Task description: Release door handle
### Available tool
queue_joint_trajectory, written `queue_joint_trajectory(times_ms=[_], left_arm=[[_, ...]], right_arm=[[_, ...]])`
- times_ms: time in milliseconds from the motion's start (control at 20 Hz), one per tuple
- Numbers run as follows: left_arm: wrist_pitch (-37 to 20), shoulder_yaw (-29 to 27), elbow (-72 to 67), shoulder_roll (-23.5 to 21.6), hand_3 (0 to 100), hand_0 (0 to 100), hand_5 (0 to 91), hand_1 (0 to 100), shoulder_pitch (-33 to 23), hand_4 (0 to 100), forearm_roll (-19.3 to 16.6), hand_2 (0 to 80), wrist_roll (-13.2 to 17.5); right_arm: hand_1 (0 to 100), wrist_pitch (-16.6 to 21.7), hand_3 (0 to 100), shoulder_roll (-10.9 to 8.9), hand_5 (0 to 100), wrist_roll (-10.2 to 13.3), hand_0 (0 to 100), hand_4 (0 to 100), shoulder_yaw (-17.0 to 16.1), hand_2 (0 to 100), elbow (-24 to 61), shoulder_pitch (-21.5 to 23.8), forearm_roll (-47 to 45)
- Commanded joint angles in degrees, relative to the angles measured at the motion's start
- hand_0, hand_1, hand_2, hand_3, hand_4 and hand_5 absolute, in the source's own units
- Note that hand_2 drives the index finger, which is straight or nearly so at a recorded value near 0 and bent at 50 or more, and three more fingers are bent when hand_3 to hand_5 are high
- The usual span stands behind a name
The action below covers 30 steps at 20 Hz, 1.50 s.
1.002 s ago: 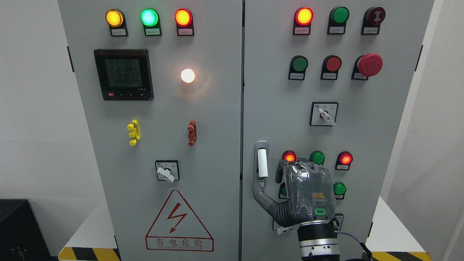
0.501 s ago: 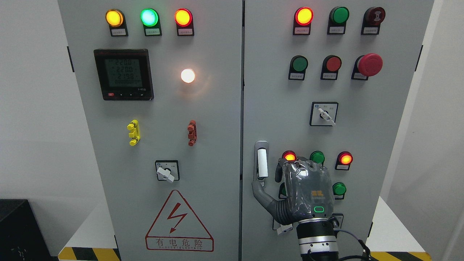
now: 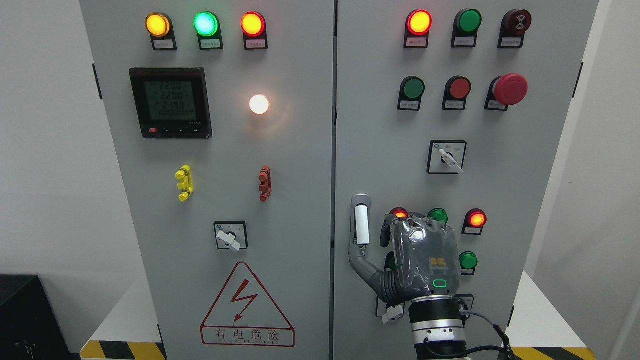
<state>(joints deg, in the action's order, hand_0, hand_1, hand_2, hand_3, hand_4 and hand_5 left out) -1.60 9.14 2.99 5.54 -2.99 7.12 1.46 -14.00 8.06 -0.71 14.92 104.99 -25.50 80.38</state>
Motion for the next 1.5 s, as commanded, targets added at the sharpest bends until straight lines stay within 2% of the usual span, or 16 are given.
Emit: queue_joint_trajectory(times_ms=[0,851,1453], left_arm=[[-0.1,0.0,0.0,0.0,11,0,0.0,0,0.0,0,0.0,4.6,0.0],[0.0,0.0,0.0,0.0,10,0,0.0,0,0.0,0,0.0,4.6,0.0],[-0.1,0.0,0.0,0.0,11,0,0.0,0,0.0,0,0.0,4.6,0.0]], right_arm=[[43,-0.1,98,0.02,71,0.0,14,79,-0.1,73,-1.1,-0.3,-0.2],[42,-0.2,98,0.02,71,0.2,18,79,-0.2,72,-1.7,-0.8,-0.3],[43,-0.3,97,0.02,71,0.2,27,79,-0.6,72,-1.7,-0.7,-0.3]])
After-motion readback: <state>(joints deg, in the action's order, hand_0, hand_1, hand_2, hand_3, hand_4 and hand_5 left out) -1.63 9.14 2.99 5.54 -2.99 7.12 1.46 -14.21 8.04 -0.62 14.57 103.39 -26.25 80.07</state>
